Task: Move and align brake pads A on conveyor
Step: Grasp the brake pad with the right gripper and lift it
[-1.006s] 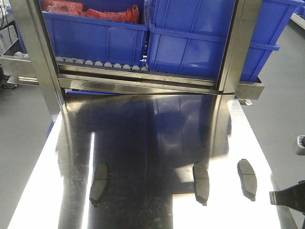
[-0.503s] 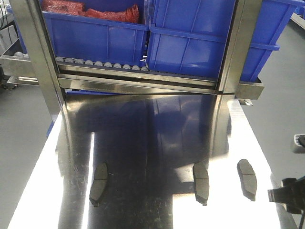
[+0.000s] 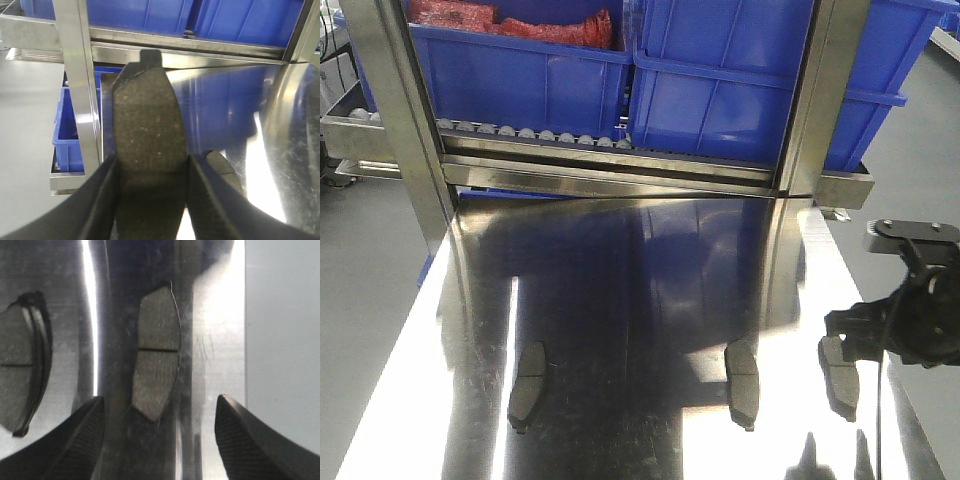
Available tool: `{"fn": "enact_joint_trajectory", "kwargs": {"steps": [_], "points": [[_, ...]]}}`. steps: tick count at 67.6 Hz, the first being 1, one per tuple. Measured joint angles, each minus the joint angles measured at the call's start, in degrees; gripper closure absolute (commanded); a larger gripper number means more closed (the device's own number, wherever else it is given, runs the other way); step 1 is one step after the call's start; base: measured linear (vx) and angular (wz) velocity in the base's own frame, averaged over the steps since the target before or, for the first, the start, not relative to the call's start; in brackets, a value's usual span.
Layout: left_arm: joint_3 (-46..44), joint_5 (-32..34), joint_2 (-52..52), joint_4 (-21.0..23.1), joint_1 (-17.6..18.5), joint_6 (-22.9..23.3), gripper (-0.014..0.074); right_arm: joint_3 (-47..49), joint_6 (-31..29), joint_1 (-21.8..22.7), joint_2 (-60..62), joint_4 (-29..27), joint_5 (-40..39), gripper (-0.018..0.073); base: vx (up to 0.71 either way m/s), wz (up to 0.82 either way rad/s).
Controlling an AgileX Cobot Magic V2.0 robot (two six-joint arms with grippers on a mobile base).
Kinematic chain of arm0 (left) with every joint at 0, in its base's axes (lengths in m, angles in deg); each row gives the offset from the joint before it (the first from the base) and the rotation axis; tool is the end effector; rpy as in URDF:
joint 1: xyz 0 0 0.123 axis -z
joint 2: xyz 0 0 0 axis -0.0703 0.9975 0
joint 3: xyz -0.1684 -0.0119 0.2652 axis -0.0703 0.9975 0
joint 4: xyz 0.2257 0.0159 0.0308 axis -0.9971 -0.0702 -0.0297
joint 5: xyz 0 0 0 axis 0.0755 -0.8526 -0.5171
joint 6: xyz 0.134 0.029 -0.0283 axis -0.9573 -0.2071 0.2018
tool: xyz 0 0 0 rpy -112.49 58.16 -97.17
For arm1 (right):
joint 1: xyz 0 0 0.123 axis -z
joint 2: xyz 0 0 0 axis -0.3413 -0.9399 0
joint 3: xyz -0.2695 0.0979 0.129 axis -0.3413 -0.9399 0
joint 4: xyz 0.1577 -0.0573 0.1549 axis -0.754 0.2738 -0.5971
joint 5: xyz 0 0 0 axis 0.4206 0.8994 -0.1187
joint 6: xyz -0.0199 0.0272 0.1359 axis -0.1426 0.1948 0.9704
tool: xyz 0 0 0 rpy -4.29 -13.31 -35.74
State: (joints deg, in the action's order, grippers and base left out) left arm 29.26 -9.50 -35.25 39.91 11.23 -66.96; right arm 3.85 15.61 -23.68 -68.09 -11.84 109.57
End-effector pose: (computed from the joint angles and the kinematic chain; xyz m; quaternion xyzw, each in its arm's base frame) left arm 0.0627 -0.0171 0.2551 0.0508 0.8030 -0.0771 0.5888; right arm 0.2677 0.0231 0.2204 0.0172 0.9871 0.0335 0.1555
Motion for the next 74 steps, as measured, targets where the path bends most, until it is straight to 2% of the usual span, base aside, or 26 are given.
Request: {"fn": "enact_joint_trajectory", "kwargs": {"steps": [23, 36, 44, 55, 70, 74], "points": [[0.0, 0.0, 0.0, 0.0, 0.0, 0.0, 0.0603, 6.0, 0.0, 0.0, -14.6, 0.0, 0.2, 0.0096, 0.00, 0.00], [0.0, 0.0, 0.0, 0.0, 0.0, 0.0, 0.0603, 6.5, 0.0, 0.0, -17.7, 0.1, -0.3, 0.0098, 0.00, 0.00], [0.0, 0.0, 0.0, 0.0, 0.0, 0.0, 0.0603, 6.7, 0.0, 0.0, -17.9, 0.1, -0.7, 0.0131, 0.00, 0.00], [0.0, 0.0, 0.0, 0.0, 0.0, 0.0, 0.0603, 6.9, 0.0, 0.0, -18.3, 0.5, -1.1, 0.0265, 0.00, 0.00], [0.0, 0.0, 0.0, 0.0, 0.0, 0.0, 0.0603, 7.8, 0.0, 0.0, -18.8, 0.4, -0.5, 0.0580, 0.00, 0.00], [0.0, 0.0, 0.0, 0.0, 0.0, 0.0, 0.0603, 7.8, 0.0, 0.0, -18.6, 0.4, -0.6, 0.0575, 0.00, 0.00]]}}
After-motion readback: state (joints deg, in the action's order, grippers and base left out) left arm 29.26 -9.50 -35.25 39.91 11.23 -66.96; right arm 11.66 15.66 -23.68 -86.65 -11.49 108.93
